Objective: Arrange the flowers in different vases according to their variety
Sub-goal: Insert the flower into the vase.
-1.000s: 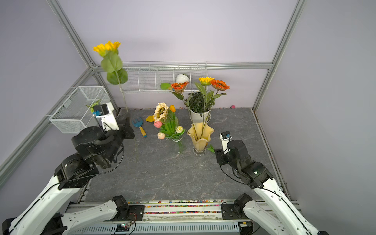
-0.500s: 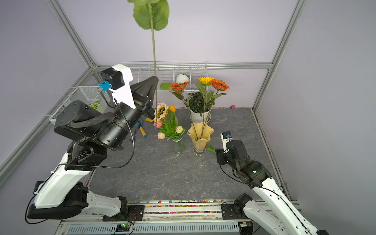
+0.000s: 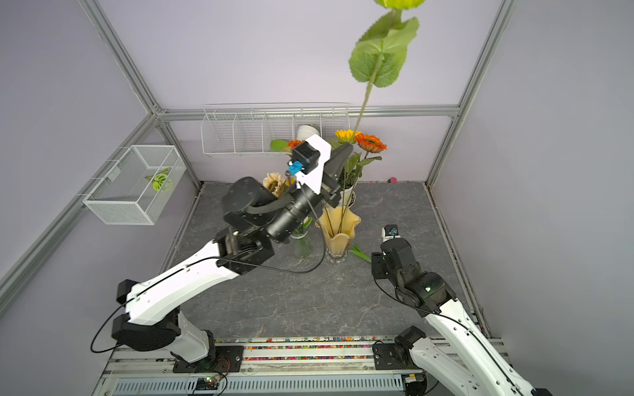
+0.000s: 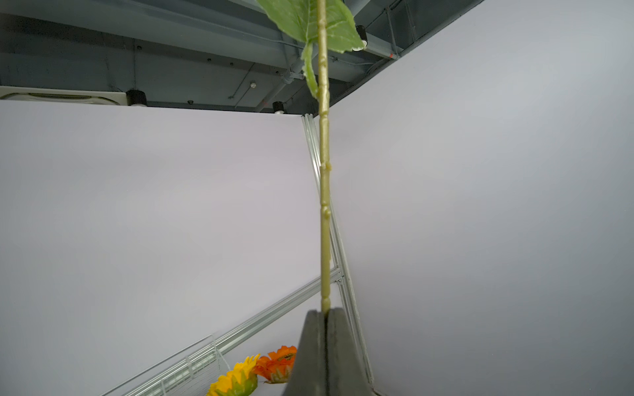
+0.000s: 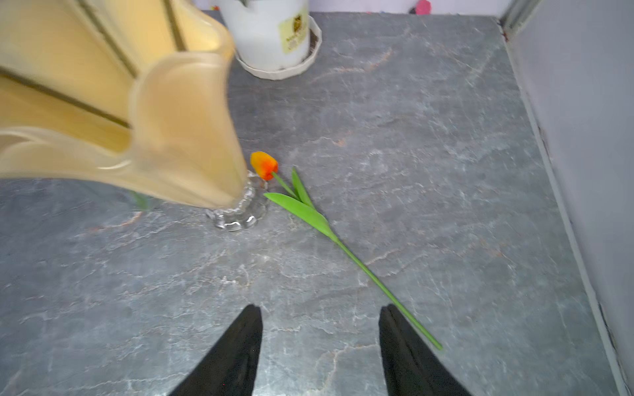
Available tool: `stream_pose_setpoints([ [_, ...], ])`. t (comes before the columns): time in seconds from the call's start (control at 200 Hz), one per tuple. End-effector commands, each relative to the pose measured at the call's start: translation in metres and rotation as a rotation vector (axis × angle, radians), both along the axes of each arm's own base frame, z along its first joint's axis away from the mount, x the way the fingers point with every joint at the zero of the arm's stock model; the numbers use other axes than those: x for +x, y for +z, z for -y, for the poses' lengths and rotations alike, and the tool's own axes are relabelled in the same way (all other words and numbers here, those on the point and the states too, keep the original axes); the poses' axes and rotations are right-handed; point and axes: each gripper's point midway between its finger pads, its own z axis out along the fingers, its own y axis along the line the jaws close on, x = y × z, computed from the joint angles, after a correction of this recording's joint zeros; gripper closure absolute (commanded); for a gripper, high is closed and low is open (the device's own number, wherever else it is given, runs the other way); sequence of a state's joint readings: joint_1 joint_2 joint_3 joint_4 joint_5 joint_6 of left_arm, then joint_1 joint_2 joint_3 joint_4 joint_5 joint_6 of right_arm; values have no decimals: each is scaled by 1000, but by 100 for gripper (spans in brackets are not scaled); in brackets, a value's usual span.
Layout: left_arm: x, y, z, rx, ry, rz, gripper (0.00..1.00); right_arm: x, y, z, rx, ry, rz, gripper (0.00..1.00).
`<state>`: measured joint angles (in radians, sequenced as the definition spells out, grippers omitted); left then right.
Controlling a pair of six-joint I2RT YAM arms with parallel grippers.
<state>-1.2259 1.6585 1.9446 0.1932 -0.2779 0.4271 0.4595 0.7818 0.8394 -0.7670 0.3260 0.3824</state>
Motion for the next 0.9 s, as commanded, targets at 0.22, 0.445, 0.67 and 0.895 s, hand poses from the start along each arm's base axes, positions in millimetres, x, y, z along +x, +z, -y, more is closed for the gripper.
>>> stream_pose_setpoints([
  [0.22,91,-55,24,-141,3,-10,100,-5,-43,27,227,-146,-162,39],
  [0.445,136,-102,41,-178,32,-30,100,0,-46,23,242,-129,-164,39],
  [0.67,124,-140,34,-240,88,-76,100,1,-55,22,230,-114,-192,39],
  [0.895,111,-177,41,-233,191,-79,100,4,-56,18,244,-98,-192,39],
])
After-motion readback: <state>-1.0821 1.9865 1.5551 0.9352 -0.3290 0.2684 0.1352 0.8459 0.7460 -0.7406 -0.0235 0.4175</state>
